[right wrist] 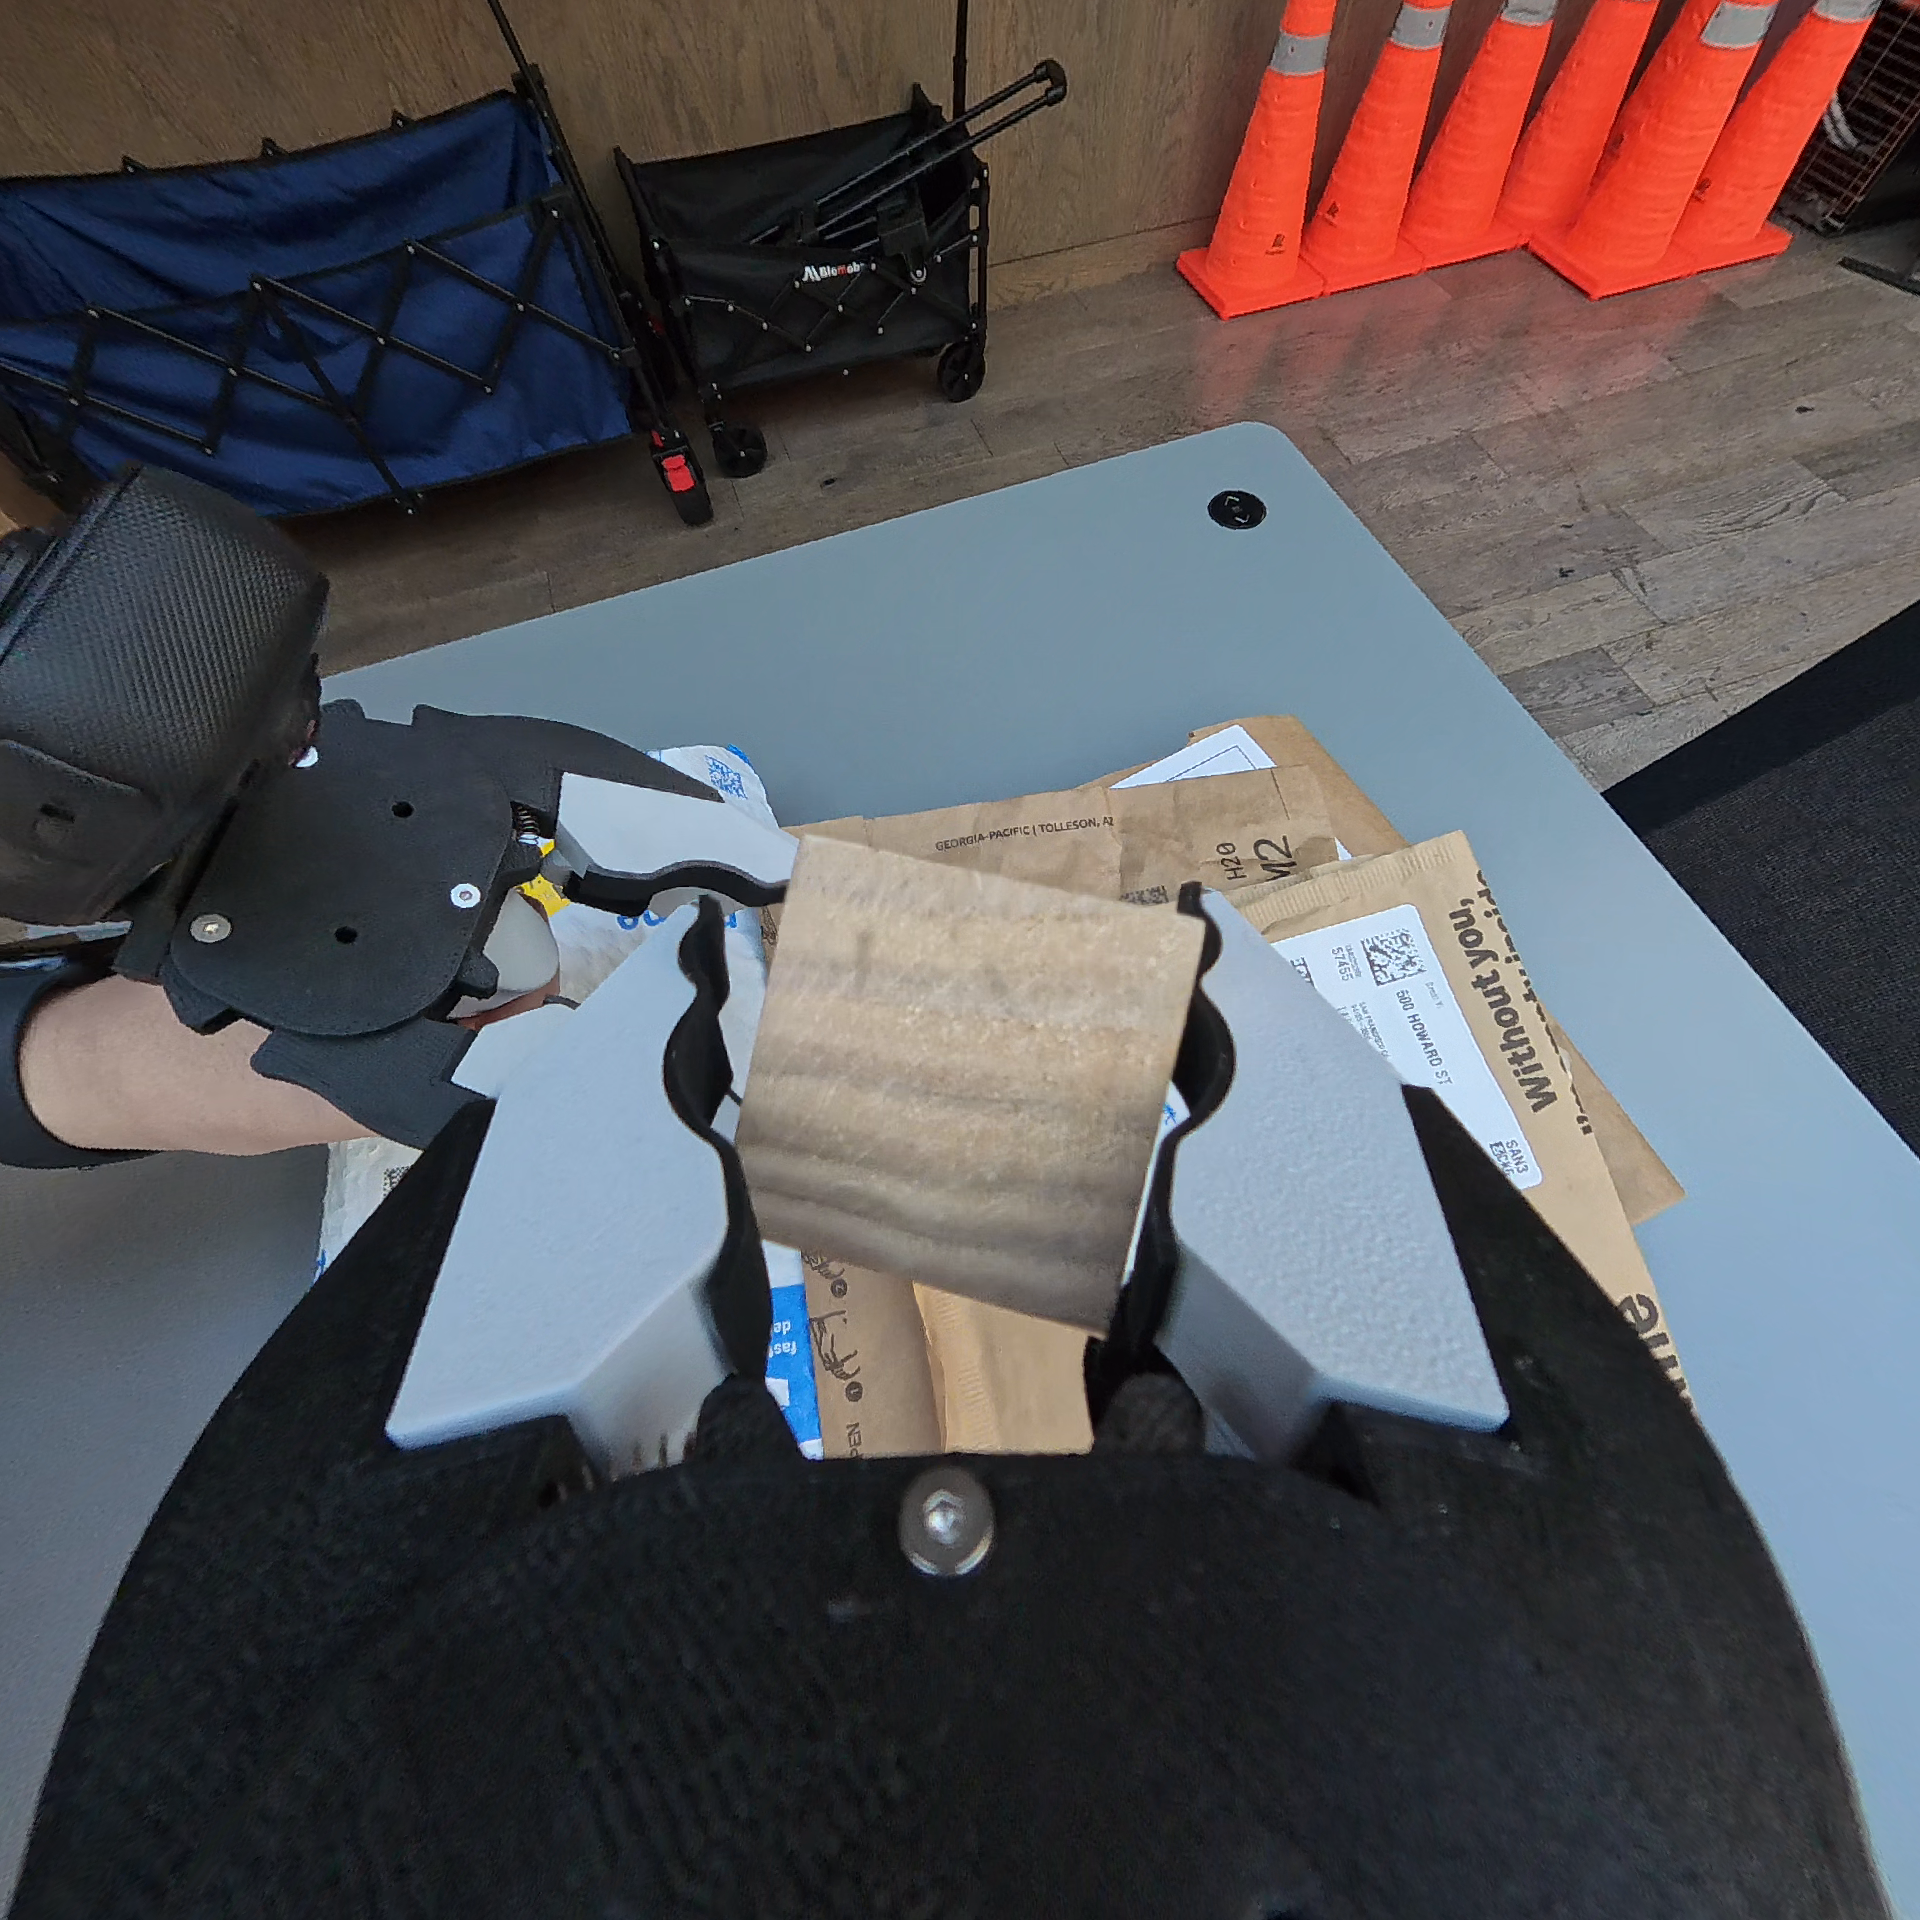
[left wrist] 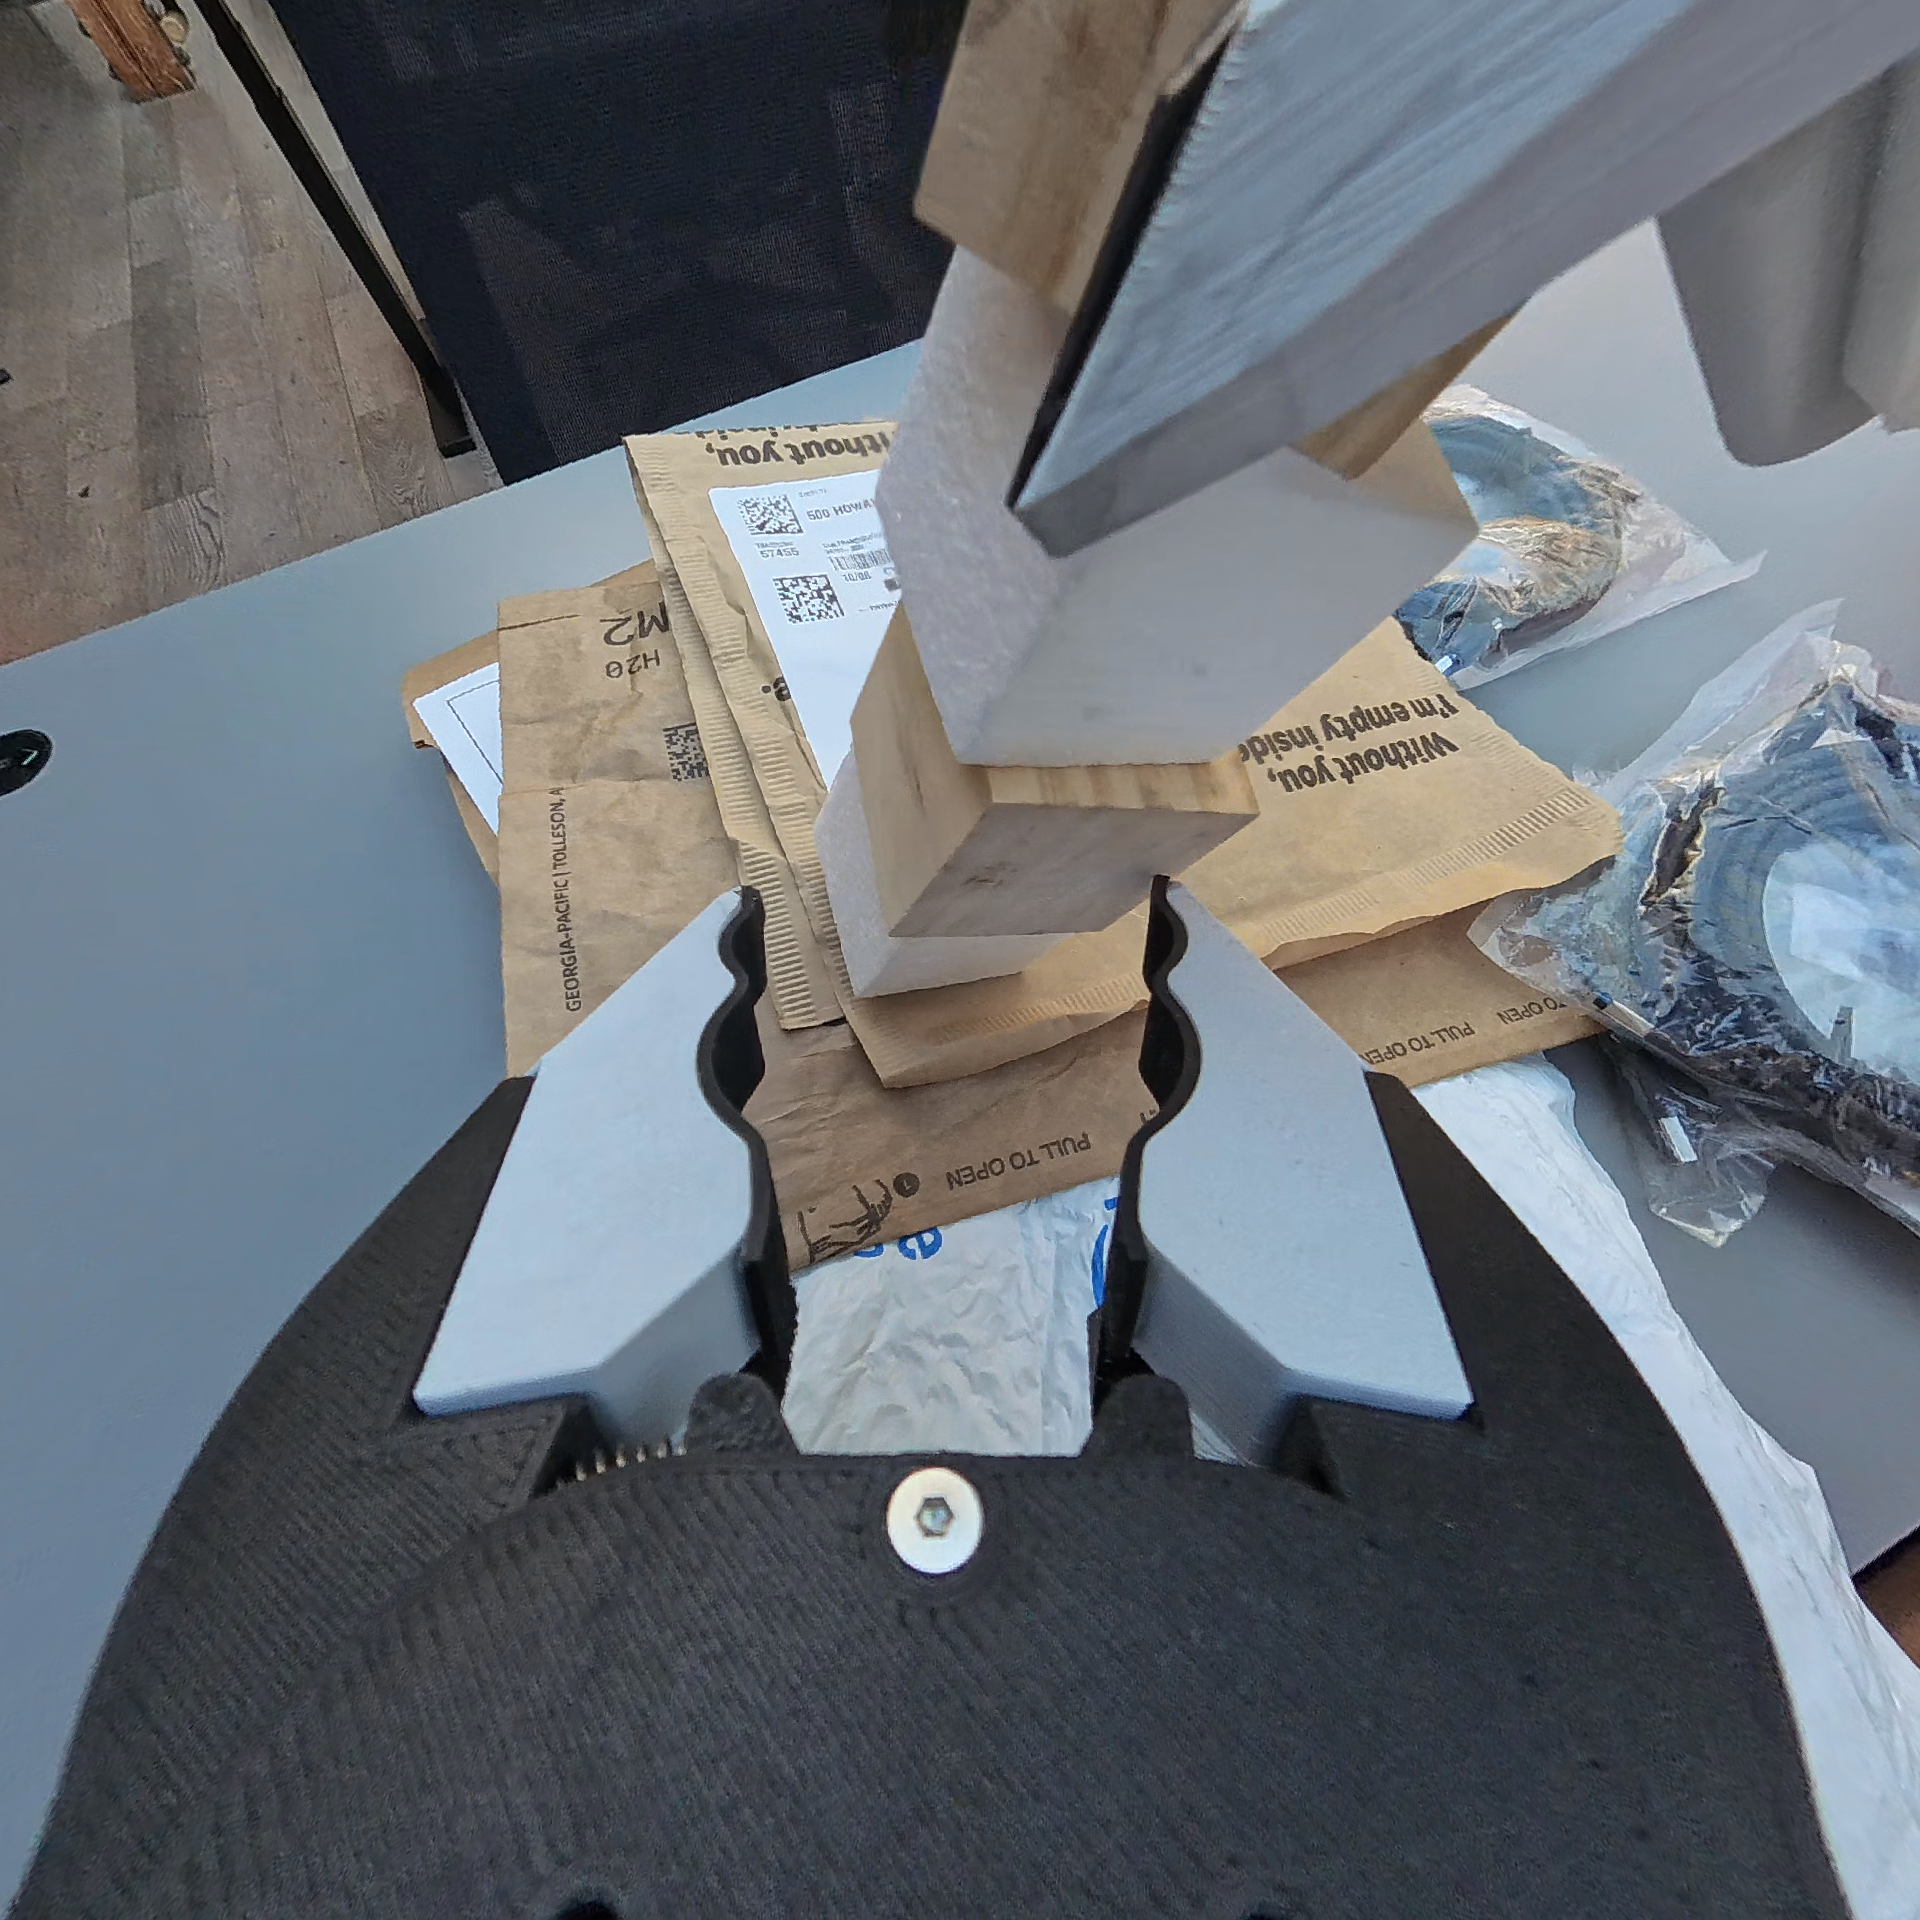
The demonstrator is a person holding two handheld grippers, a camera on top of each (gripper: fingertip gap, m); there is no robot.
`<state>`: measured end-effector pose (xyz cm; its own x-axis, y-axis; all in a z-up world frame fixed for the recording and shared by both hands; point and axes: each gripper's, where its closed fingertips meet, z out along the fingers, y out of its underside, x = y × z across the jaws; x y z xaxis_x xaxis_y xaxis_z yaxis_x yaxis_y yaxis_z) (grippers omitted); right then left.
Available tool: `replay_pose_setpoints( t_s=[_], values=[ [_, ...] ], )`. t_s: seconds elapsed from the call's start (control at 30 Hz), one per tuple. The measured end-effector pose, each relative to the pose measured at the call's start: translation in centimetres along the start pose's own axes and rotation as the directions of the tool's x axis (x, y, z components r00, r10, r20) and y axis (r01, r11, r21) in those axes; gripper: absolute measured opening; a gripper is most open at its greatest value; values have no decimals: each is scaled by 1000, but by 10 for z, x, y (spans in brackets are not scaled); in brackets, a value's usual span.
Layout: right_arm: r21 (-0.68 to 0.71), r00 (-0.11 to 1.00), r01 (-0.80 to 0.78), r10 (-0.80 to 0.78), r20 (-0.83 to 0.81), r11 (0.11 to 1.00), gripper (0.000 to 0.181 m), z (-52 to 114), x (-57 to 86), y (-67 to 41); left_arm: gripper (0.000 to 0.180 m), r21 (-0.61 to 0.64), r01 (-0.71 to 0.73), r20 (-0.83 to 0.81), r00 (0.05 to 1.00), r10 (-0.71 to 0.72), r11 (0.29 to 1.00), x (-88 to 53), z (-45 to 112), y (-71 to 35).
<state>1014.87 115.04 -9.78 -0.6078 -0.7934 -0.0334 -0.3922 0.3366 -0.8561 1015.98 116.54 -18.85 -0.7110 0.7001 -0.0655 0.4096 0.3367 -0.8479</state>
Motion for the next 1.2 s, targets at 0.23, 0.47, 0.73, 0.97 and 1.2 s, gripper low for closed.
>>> replay_pose_setpoints(
  t_s=[0.23,0.47,0.73,0.97,1.2],
  values=[
    [-2,1000,-13,13,-6,1000,88,-5,1,3,72,6,9,0,1000,-9,1000,-1,-3,-2],
    [9,1000,-12,12,-16,1000,88,-9,0,2,72,17,16,-2,1000,-15,1000,3,-5,-2],
    [-5,1000,-20,20,1,1000,68,-7,4,4,70,34,8,-9,1000,-8,999,9,-6,-9],
    [-188,996,69,-57,68,980,69,12,-2,-2,71,101,-59,-59,996,65,993,11,-14,-30],
    [-339,995,84,-59,84,937,69,30,-9,-7,83,172,-1,6,1000,0,985,8,-13,-46]
  ],
)
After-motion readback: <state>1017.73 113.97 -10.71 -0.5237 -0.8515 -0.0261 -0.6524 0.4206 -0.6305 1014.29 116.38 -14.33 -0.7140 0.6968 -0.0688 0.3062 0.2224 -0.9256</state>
